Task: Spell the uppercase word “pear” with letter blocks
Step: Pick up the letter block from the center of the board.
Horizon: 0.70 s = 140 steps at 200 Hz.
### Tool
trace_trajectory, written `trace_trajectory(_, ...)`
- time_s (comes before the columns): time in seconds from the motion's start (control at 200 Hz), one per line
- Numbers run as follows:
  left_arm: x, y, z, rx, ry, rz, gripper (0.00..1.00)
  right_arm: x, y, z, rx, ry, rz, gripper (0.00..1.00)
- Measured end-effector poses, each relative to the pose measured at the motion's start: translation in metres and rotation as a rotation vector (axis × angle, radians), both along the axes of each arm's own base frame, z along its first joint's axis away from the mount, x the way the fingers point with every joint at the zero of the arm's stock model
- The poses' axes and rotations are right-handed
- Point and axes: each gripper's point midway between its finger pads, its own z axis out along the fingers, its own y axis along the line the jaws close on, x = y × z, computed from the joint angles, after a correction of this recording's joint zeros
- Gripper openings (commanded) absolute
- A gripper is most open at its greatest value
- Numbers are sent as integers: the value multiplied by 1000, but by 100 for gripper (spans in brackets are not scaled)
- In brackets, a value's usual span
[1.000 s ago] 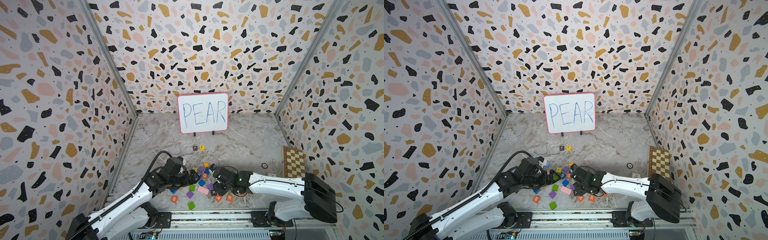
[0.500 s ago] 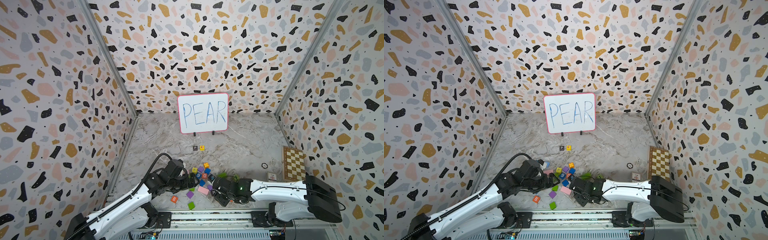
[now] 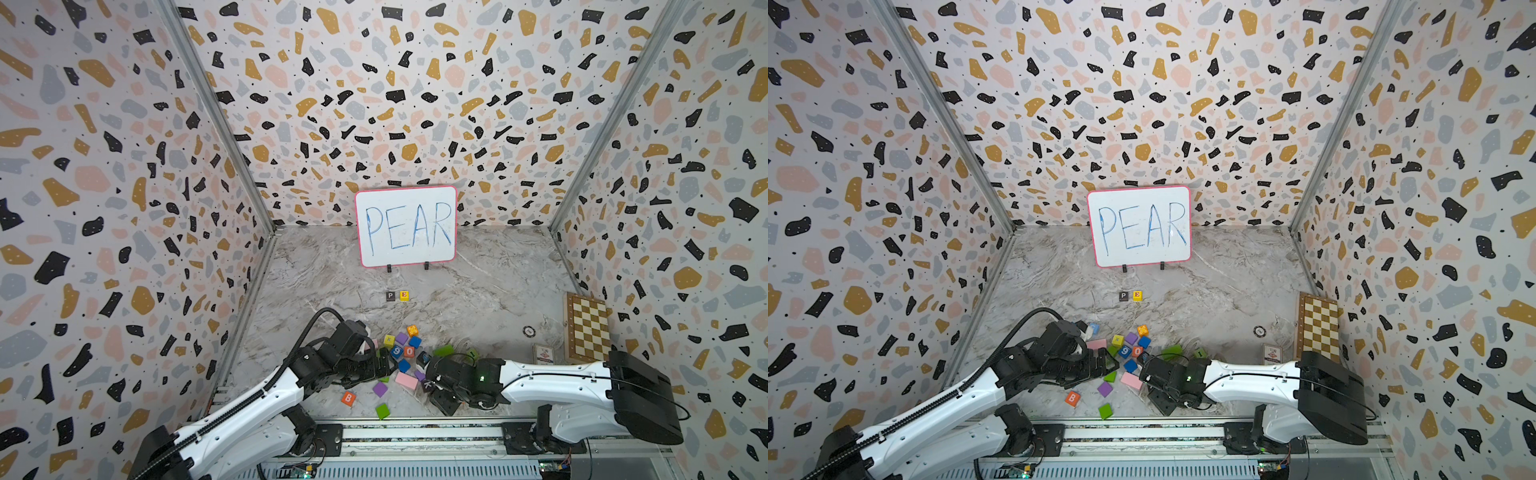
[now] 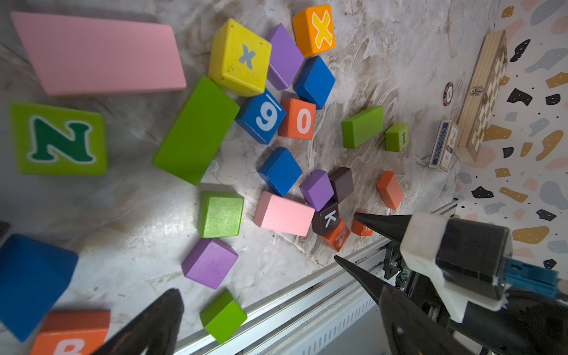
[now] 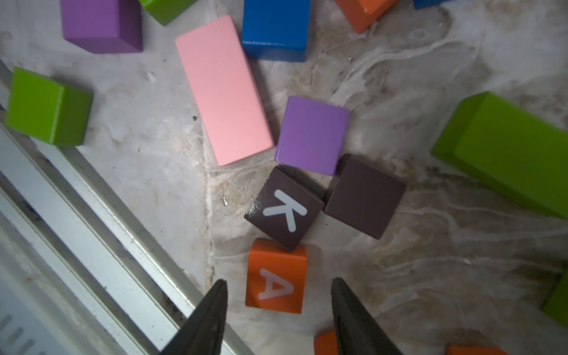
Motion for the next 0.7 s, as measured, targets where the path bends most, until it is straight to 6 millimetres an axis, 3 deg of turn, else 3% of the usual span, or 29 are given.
trace_trajectory(0.205,0,0,-4,13,14,-1,99,0,-1,-10,-23,4,-1,53)
trace_trajectory(0.701,0,0,-6,20,19,-2,99,1,0,-16,-25,3,-1,33)
